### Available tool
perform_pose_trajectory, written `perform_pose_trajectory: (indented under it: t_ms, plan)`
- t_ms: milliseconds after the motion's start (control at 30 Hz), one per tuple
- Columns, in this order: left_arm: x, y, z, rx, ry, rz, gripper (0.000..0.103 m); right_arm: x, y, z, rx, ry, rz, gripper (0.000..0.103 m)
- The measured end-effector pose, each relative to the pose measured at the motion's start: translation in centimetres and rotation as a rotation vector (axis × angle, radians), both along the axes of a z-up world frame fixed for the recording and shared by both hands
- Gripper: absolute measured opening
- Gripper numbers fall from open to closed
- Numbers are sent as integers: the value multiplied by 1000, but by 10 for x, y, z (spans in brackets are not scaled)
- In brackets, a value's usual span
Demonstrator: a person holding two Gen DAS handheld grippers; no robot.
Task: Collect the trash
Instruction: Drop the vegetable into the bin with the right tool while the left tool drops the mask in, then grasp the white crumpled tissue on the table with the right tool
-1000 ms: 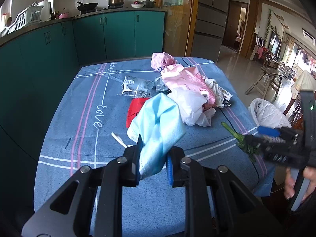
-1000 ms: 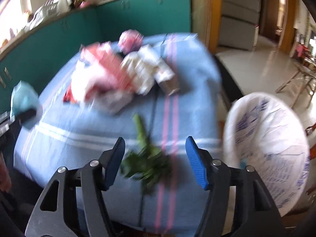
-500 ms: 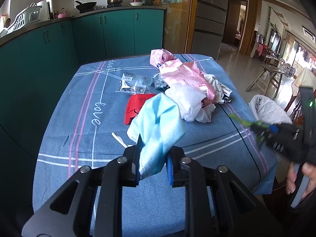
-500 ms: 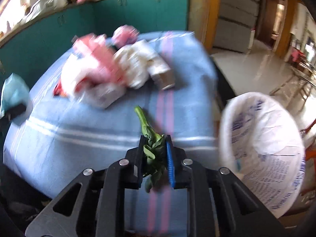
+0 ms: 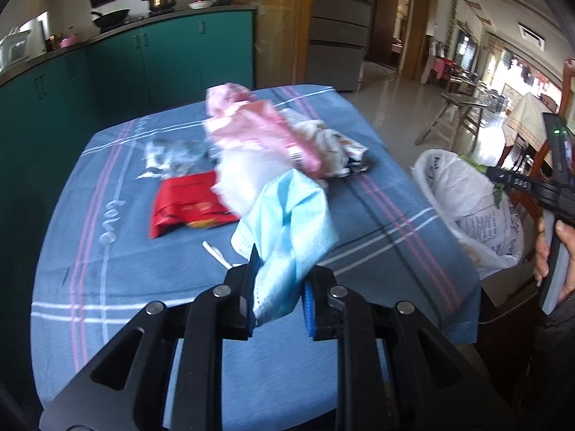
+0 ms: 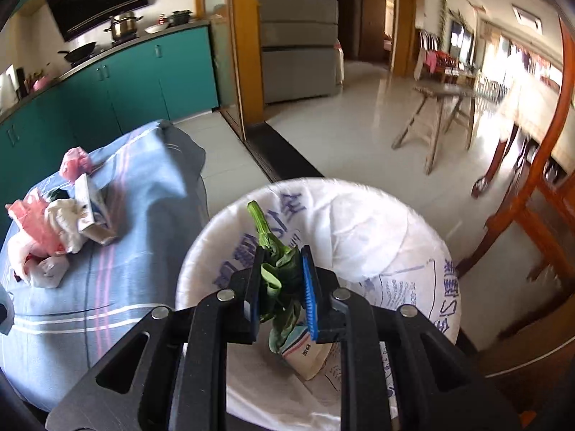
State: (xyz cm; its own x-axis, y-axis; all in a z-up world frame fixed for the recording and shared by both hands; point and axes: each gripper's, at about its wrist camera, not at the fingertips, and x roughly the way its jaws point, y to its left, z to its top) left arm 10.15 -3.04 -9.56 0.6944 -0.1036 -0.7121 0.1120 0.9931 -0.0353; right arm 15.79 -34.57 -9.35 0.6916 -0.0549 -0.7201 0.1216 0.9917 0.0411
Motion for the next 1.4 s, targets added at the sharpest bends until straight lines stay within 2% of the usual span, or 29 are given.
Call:
perform_pose_trajectory:
  t_ms: [33, 67, 167, 233, 533, 600, 633, 667, 733, 767, 833, 967, 1033, 1200, 1300, 1400]
  plan:
    - [4, -9, 1, -3, -2, -24, 21, 2, -8, -6, 18, 17, -12, 22]
    - [9, -18, 1, -4, -3, -50, 21, 3, -17, -10, 46, 28, -32, 28]
    - [24, -55, 3, 1, -1, -138, 21, -1, -37, -5, 110, -8, -72, 60]
    - [34, -76, 3, -6, 5, -189, 21, -12, -48, 1, 89, -45, -105, 70]
    - [74, -208, -1, -95, 45, -542, 24, -57, -97, 2, -14, -54, -230, 71]
    - [81, -232, -6, -133, 51, -606, 36, -65, -108, 0, -15, -48, -254, 71]
    - [82, -242, -10, -125, 41, -611, 56, -68, -114, -1, -9, -45, -267, 71]
    - [81, -247, -12, -107, 18, -600, 74, -70, -117, -1, -2, -45, -276, 71]
    - [77, -247, -15, -45, -23, -557, 84, -72, -122, -3, 16, -44, -286, 72]
    - [73, -241, -15, -22, -33, -540, 86, -71, -121, -5, 23, -43, -283, 75]
    - [70, -218, -9, 16, -57, -483, 87, -65, -114, -9, 34, -37, -262, 77]
    - [67, -152, 12, 119, -160, -225, 92, -36, -76, -19, 53, -6, -149, 77]
    - [59, -116, 17, 135, -183, -114, 93, -20, -52, -20, 67, -3, -75, 77]
    - [28, -30, 2, 139, -118, 117, 93, 38, 42, -9, 136, -10, 202, 77]
    - [6, 7, -10, 133, -64, 198, 93, 68, 108, -1, 118, -26, 350, 77]
    - [-10, 41, -15, 109, -44, 261, 93, 92, 169, 5, 108, -25, 468, 80]
